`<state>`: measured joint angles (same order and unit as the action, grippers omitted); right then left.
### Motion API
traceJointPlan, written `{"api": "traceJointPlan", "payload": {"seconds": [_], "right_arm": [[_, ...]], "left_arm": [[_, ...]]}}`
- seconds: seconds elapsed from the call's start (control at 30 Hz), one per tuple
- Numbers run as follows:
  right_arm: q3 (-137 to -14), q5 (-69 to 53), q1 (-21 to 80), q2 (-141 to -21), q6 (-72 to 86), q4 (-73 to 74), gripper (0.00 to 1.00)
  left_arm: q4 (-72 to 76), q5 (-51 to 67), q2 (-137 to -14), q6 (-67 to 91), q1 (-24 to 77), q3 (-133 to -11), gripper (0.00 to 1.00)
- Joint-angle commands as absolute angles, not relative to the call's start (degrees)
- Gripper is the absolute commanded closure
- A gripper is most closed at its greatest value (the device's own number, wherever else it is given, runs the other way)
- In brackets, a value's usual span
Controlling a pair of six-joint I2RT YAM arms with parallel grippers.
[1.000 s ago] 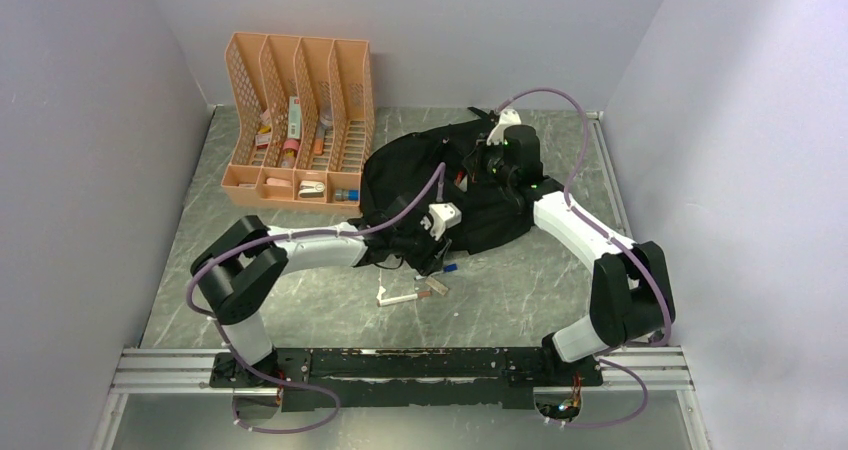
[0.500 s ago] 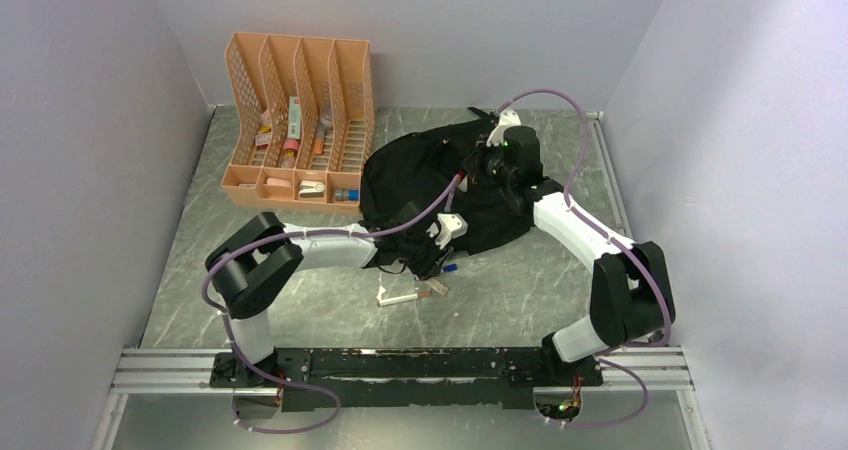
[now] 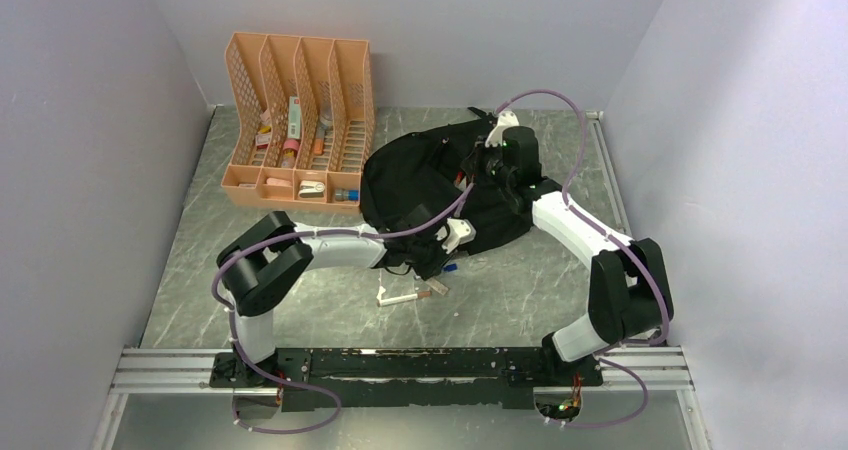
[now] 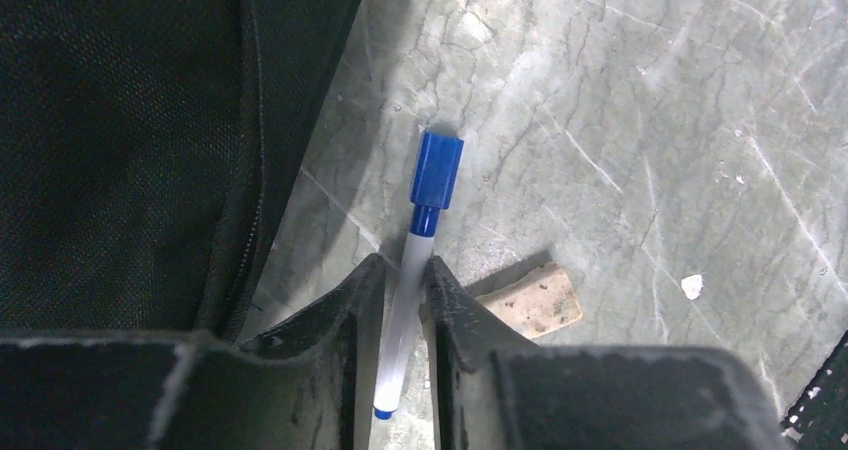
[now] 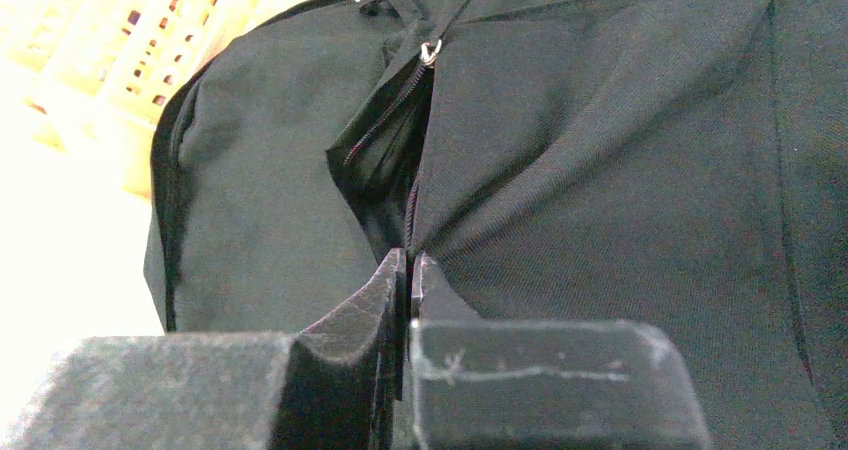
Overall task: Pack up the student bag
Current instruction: Pick up the stationery from the center of the board.
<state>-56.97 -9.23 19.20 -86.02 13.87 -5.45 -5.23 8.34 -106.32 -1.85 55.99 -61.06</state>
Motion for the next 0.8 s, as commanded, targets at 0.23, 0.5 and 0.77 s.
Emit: {"api": "traceJointPlan", "payload": {"seconds": [0.23,0.5,0.77], "right_arm": [[-58.6,-9.9,19.0,-86.5,13.8,-6.7,1.0],[-56.4,-7.0,18.9,-84.4,15.2,-8.5,1.0],[-55.4,-6.6,18.8,-83.8,15.1,-9.4,1.0]], "left_arm": [[-7.7,4.4,-106.4,-3.1,57.7,-61.9,0.91],[-3.0,5.0,-97.1,4.1,57.7,-58.0,0.95],[5.4,4.5,-87.5,13.6,57.5,-53.5,0.95]]}}
